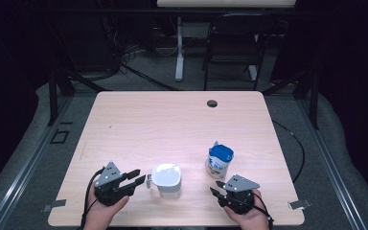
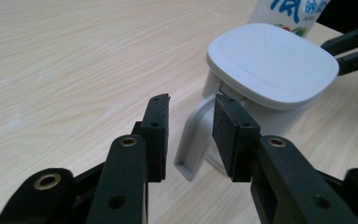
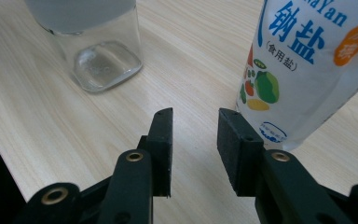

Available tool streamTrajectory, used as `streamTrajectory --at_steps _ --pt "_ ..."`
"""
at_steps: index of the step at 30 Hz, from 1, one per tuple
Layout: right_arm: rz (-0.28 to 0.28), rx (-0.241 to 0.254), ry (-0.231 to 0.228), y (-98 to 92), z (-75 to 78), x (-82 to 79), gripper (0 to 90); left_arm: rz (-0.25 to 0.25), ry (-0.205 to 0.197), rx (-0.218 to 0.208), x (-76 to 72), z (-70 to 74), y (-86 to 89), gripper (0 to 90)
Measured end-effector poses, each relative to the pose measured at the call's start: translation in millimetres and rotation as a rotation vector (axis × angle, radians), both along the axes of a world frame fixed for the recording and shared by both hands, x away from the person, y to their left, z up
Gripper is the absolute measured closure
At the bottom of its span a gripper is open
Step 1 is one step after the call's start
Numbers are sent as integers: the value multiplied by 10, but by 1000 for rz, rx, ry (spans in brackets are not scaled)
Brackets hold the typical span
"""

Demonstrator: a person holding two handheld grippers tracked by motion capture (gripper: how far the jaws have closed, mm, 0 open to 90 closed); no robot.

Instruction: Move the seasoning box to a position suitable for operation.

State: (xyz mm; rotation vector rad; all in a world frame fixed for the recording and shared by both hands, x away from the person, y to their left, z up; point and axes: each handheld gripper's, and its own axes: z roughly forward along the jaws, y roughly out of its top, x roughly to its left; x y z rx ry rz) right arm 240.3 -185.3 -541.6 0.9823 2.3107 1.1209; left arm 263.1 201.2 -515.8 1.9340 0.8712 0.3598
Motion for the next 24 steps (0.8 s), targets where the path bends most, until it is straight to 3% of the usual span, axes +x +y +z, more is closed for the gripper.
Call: streamTrajectory --at_steps 6,9,15,17,23,24 --pt "-2 -3 1 27 2 15 657 5 -6 0 30 44 -7 651" --pt "11 0 10 79 33 16 664 -46 11 -17 49 93 -43 716" --pt "29 -1 17 182 115 37 676 -91 17 0 97 178 -121 821" --pt "44 1 22 244 161 93 675 -112 17 -3 127 242 -155 897" --pt "60 4 36 367 221 224 682 -148 43 -7 217 325 -201 900" --pt "61 9 38 384 228 241 679 -151 43 12 232 336 -216 900"
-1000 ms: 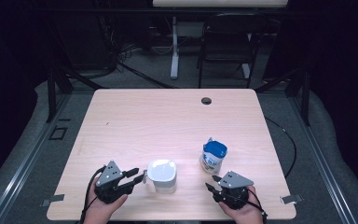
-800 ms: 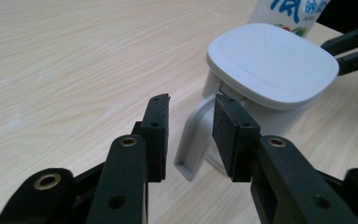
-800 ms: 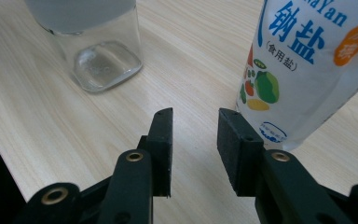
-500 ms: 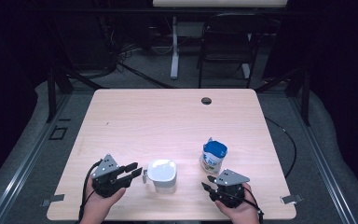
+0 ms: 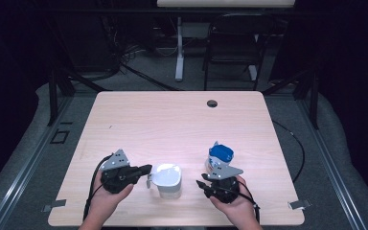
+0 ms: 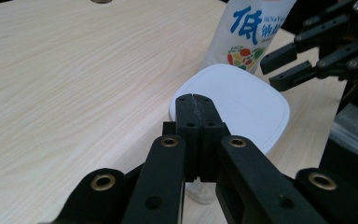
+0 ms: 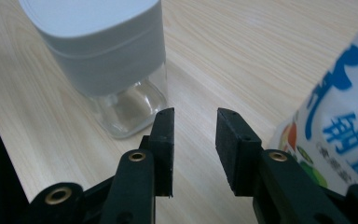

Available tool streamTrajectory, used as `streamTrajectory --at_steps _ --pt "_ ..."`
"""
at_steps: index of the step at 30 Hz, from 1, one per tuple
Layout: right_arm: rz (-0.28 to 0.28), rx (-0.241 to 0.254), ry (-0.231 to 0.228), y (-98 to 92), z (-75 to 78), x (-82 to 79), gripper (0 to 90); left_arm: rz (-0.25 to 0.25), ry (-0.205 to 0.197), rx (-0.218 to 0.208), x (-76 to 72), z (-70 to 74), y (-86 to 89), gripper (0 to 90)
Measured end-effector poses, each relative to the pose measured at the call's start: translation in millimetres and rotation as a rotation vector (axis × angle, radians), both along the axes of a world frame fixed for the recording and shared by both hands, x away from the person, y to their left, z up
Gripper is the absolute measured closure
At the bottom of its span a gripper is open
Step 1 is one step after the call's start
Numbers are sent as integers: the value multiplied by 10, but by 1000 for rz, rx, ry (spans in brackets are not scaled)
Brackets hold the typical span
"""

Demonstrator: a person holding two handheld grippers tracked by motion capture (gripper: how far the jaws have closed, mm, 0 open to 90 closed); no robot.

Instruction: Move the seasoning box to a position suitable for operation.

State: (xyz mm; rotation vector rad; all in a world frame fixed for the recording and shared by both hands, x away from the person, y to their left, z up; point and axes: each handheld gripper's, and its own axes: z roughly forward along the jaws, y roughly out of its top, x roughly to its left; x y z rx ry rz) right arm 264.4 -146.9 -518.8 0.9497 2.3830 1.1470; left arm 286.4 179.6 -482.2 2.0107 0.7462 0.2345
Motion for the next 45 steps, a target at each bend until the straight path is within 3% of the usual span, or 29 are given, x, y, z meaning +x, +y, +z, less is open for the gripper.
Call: streamTrajectory --at_steps 2,6,7,12,16,19,22,27,36,45 --pt "10 1 16 44 27 45 659 -18 9 27 37 28 -37 900" --pt "28 -3 21 123 91 119 663 -45 23 40 70 51 -85 900" --pt "33 -2 23 140 118 138 669 -63 22 69 78 49 -123 900" --pt "66 -8 36 195 210 229 670 -67 34 79 72 10 -134 900" --pt "72 -1 22 214 244 245 724 -61 26 74 47 -1 -118 900" --pt "76 7 11 222 236 194 841 -56 19 57 25 -23 -86 900" --pt "85 -4 -1 210 209 129 900 -48 13 52 10 -33 -79 900" --pt "68 -9 -21 217 143 84 900 -42 5 53 -5 -39 -83 900" --pt "98 34 8 260 105 64 900 -38 6 47 -8 -45 -80 900" --pt "132 25 -15 384 89 8 900 -35 4 40 -12 -52 -78 900"
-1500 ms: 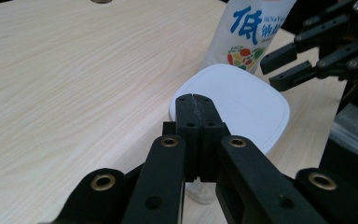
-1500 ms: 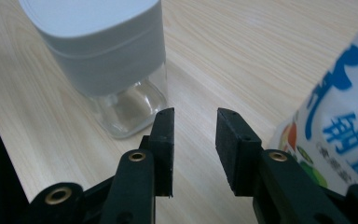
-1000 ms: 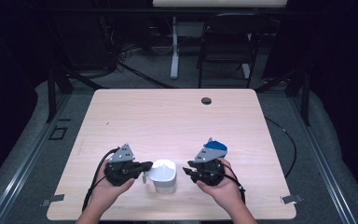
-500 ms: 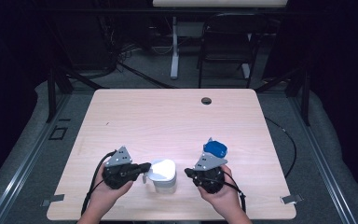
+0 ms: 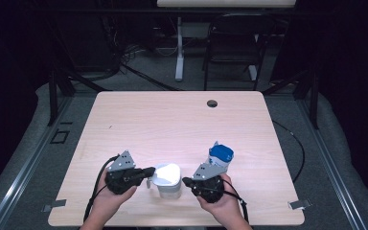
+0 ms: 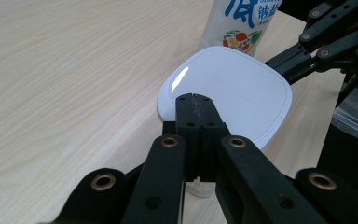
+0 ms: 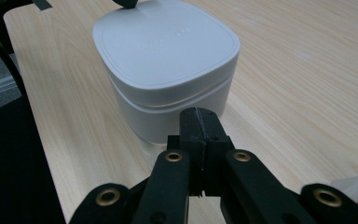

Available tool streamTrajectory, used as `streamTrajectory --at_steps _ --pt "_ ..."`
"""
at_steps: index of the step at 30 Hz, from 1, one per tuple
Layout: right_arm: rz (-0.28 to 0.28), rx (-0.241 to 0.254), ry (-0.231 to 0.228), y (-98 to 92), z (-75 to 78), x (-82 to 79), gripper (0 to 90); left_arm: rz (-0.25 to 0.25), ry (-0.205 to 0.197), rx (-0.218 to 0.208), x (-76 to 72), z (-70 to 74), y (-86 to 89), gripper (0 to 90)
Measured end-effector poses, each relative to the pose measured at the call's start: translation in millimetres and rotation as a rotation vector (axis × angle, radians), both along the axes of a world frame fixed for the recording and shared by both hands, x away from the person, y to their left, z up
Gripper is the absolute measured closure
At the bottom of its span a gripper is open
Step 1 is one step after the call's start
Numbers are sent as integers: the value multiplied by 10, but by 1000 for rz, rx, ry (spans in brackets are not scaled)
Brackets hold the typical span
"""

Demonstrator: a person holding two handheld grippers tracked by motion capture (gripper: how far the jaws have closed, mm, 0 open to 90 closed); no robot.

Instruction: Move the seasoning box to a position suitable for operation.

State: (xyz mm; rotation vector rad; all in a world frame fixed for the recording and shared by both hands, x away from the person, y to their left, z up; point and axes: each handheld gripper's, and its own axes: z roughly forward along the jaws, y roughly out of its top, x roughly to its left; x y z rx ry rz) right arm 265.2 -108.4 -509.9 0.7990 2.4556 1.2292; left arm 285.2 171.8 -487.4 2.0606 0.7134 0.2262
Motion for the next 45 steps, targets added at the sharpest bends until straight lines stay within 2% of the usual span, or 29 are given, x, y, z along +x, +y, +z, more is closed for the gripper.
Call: streamTrajectory --at_steps 18,23,36,45 --pt "6 16 -5 29 2 -8 900 5 3 -5 -4 -4 3 900" --pt "6 -6 -6 47 32 11 898 6 1 -8 -5 -7 6 900" --pt "6 -20 18 100 124 52 899 12 0 -9 -7 -16 18 900" --pt "14 -29 9 149 194 45 894 17 1 -10 -6 -27 38 900"
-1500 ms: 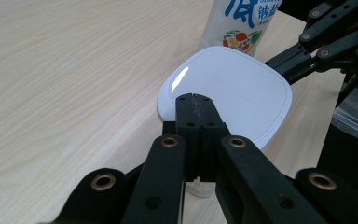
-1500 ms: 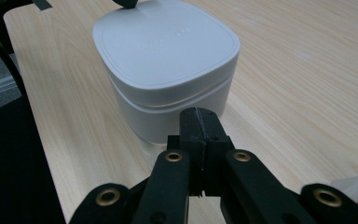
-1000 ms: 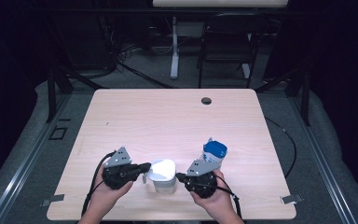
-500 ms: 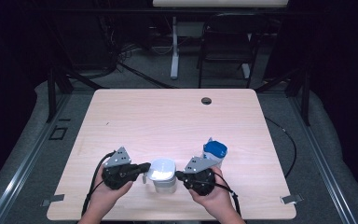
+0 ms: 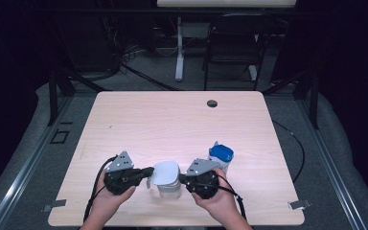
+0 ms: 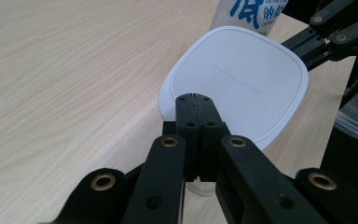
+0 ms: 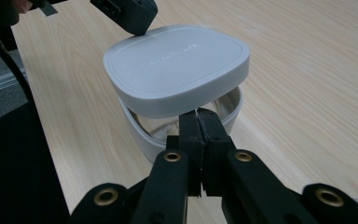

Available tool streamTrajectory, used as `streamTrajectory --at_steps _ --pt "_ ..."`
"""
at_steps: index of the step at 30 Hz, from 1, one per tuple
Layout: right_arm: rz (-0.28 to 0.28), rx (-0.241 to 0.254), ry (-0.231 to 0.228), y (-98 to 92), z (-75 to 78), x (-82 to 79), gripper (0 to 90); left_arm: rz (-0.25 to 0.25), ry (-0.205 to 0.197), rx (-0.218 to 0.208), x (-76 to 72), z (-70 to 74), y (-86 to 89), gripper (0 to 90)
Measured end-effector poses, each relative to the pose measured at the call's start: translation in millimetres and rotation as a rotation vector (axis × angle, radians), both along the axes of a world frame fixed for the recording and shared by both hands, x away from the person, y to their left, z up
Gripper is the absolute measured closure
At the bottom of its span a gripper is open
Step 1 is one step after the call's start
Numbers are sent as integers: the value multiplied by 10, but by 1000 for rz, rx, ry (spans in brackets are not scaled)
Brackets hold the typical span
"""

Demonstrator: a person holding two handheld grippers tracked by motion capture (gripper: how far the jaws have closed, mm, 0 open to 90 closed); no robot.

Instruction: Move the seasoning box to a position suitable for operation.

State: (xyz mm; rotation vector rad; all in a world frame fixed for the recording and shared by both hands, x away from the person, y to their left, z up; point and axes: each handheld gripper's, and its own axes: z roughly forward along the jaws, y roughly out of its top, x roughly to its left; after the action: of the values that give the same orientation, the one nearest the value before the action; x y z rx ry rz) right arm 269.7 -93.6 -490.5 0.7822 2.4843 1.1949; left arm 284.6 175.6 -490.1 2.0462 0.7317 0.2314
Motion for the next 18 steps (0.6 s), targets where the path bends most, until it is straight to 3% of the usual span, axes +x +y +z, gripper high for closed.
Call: streamTrajectory --at_steps 18 --pt "12 -6 -5 61 72 -2 878 9 1 4 -1 -6 2 900"
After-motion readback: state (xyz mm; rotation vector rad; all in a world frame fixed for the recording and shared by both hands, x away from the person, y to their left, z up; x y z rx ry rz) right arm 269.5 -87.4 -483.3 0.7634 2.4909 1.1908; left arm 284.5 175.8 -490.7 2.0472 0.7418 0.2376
